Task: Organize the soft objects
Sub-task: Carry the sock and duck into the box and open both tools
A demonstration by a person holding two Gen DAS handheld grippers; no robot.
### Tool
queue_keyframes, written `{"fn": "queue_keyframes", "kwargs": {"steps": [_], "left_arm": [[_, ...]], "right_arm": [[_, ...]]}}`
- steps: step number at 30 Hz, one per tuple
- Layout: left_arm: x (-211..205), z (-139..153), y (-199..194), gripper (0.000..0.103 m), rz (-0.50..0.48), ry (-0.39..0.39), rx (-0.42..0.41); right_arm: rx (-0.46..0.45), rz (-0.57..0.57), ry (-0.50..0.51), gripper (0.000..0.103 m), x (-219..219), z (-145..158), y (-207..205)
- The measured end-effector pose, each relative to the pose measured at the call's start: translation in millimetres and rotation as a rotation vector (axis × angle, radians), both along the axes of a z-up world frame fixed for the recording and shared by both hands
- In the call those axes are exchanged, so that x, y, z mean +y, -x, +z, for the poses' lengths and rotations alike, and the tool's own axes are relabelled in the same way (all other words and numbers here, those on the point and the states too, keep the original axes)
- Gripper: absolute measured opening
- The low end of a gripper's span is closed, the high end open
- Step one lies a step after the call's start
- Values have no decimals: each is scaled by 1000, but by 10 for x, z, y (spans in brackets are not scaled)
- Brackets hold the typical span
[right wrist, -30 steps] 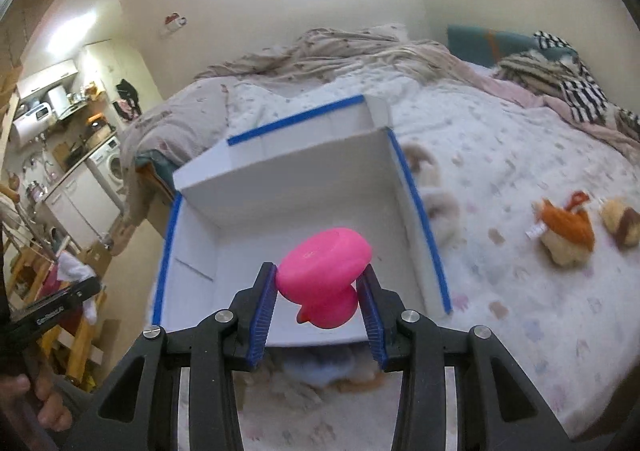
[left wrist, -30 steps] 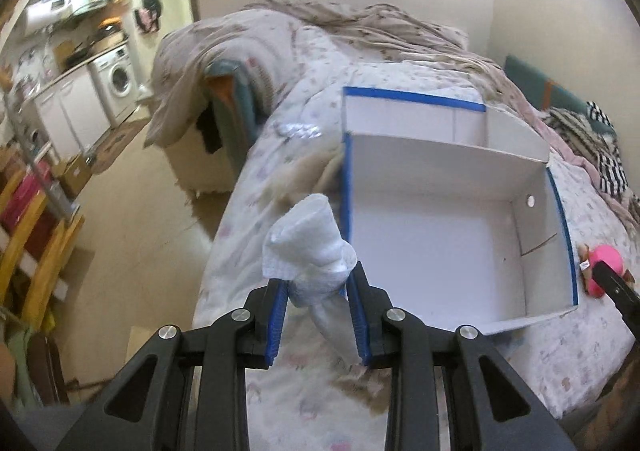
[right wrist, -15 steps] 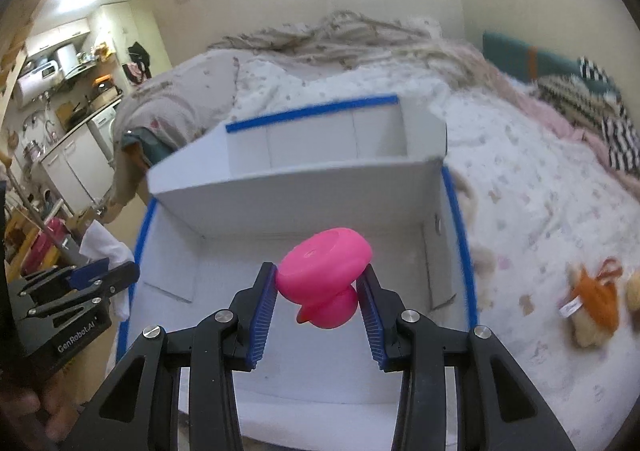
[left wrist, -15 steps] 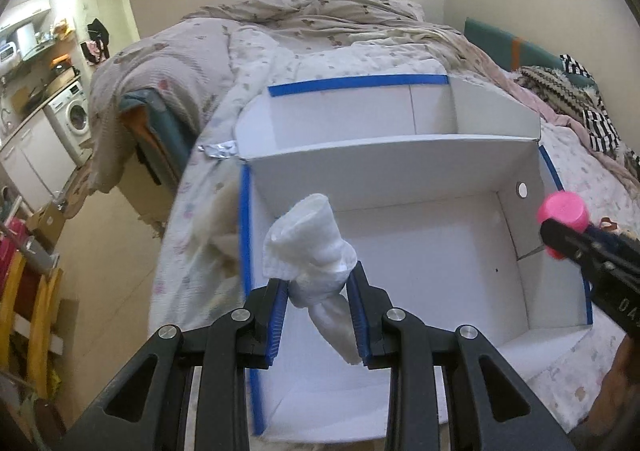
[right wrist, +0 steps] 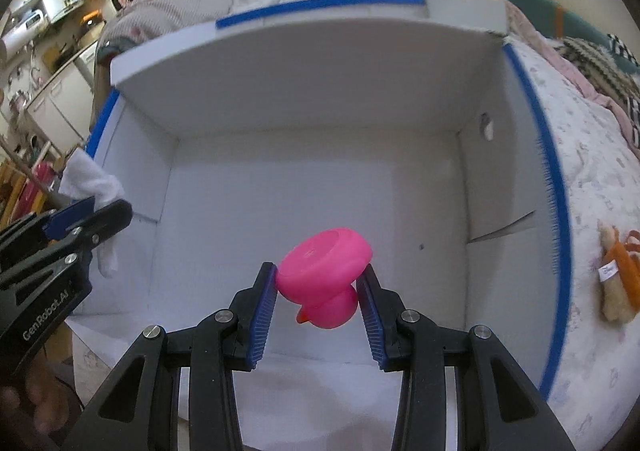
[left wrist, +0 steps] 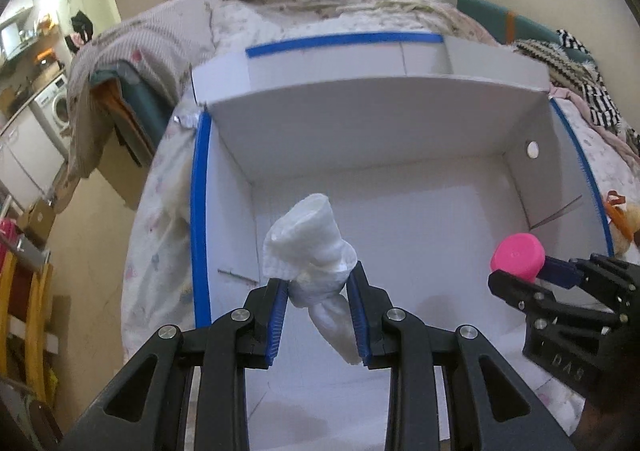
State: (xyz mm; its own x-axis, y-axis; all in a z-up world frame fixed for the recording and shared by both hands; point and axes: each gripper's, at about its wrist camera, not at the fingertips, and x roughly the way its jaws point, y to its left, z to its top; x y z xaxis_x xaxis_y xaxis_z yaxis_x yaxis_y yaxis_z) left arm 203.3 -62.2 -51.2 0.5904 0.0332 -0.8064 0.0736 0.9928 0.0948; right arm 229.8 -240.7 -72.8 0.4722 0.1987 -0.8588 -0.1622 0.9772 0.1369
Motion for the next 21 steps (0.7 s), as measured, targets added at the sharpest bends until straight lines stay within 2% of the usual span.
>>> {"fn": "queue_keyframes", "kwargs": {"steps": [6,12,19,21], "left_arm": [[-2,-170,-15,27,3,-10,53],[22,-187,-44,27,28,-18,60],[10,-185,-37,28,34,-26,62],[22,-177,-26,28,29,4,67]], "right_arm": [[29,10,-2,43,49,-73,-6],[73,-25,5,43,5,-149,-59],[55,-34,9,43,-5,-118,-54],[48,-43,-5,47,-27,-96,-38]]}}
